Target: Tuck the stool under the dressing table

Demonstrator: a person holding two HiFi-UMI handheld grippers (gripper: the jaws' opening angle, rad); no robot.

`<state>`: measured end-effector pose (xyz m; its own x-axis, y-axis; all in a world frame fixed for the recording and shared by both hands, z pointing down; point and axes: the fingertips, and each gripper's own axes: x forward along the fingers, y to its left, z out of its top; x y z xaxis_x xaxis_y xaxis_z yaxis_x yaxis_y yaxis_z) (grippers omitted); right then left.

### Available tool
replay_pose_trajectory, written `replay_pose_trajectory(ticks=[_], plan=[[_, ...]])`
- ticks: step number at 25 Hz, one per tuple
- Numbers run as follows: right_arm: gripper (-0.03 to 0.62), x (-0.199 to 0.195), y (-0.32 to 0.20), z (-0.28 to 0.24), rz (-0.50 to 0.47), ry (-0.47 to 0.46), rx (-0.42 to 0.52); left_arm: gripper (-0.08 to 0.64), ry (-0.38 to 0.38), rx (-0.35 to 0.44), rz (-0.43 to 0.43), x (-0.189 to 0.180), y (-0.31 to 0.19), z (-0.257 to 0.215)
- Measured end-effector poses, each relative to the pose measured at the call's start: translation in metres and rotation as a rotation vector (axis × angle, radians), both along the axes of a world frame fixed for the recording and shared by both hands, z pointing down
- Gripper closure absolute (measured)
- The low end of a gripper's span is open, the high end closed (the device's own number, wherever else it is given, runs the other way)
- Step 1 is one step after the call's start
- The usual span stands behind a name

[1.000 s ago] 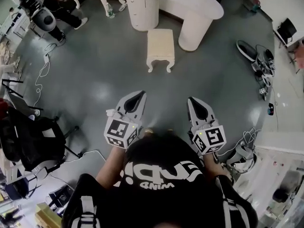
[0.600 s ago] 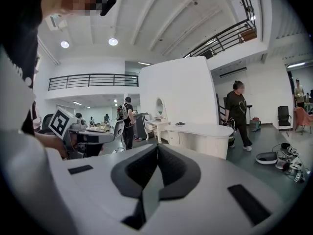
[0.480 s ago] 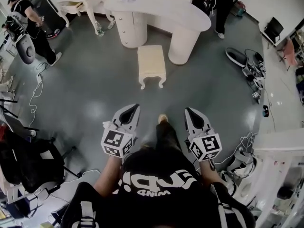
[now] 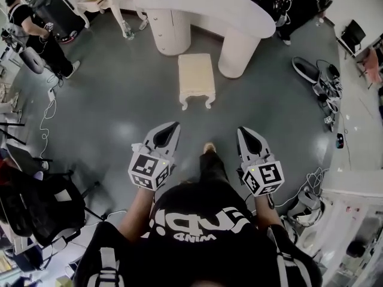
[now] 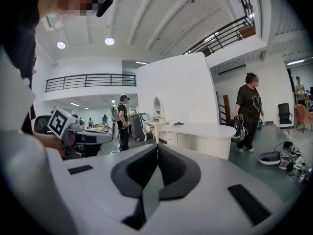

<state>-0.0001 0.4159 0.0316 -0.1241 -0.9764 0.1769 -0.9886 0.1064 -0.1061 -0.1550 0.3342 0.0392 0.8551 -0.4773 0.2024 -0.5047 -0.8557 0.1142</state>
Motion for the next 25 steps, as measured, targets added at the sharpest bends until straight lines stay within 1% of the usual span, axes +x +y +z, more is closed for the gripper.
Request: replay_pose_trajectory(ticks=[8,14,21,25], plan=[[0.570,0.019,-0.057,-0.004,-0.028,-0.009,-0.018,0.551,-0.009,-0.019,-0.013,0.022,-0.055,-0.003],[0.569,0.045,-0.097,-0.006,-0.063,-0.012,-0.032,0.551,-0.005,-0.030,-0.035,0.048,-0.091,-0.007],[0.569,0.088,-0.141,-0.008,-0.110,-0.003,-0.035,0.551,-0.004,-0.034,-0.070,0.093,-0.135,-0.008],[0.569,0.120,-0.163,-0.006,-0.129,0.001,-0.039,0.551,0.017,-0.029,-0.087,0.126,-0.157,-0.012]])
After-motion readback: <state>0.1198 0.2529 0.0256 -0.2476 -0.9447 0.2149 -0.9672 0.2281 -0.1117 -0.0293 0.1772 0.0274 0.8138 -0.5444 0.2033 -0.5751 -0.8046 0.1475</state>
